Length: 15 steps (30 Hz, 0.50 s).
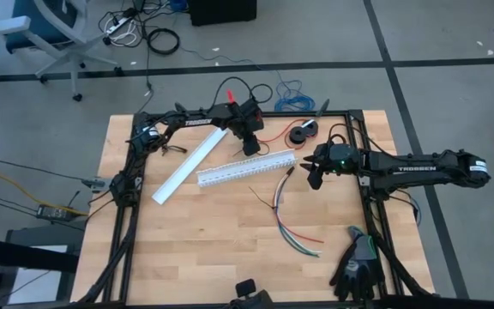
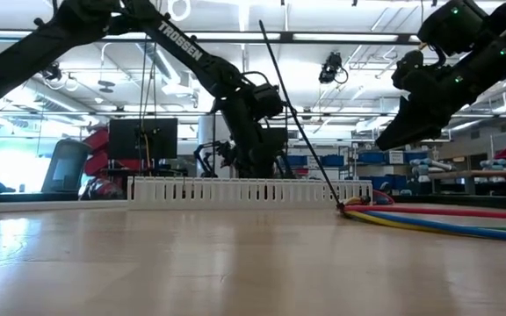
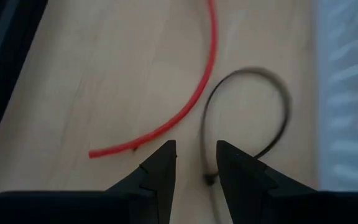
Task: Ziptie cables
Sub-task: Wrap the cables together using the black zip tie
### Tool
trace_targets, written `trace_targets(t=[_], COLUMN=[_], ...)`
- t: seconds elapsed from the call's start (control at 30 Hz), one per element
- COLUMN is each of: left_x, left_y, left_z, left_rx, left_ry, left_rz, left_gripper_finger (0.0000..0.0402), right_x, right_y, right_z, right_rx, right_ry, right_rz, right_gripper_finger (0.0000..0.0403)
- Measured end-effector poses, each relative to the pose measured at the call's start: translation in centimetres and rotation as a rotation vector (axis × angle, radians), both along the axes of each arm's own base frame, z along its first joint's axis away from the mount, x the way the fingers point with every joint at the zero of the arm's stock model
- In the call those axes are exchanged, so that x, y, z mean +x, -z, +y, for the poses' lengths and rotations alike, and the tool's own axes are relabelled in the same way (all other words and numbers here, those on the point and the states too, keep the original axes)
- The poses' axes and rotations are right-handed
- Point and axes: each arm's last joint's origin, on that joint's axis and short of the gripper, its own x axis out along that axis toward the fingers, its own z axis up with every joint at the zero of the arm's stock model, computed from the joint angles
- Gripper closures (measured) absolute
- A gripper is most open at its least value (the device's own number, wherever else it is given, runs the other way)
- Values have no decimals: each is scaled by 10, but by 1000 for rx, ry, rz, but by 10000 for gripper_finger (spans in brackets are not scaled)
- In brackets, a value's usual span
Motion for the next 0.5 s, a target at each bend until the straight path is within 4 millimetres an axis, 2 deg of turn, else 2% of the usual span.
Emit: trace_targets(t=[0.17, 0.23, 0.4, 0.5], left_x=[9, 10, 9, 11], left_y=[-28, -32, -23, -6], left_z=[-1, -2, -4, -7], left_rx=[-40, -58, -107, -165], left_ry=[16, 2, -32, -59], left_rz=[-77, -80, -45, 9], left_gripper_finger=[277, 277, 277, 277], right_x=[0, 0, 1, 1], right_y=[0, 0, 0, 0], right_z=[1, 1, 2, 2], right_rx=[22, 41, 53, 55], right_ry=[-20, -29, -38, -41], right_rz=[-7, -12, -16, -17], right_gripper_finger=[277, 277, 277, 277])
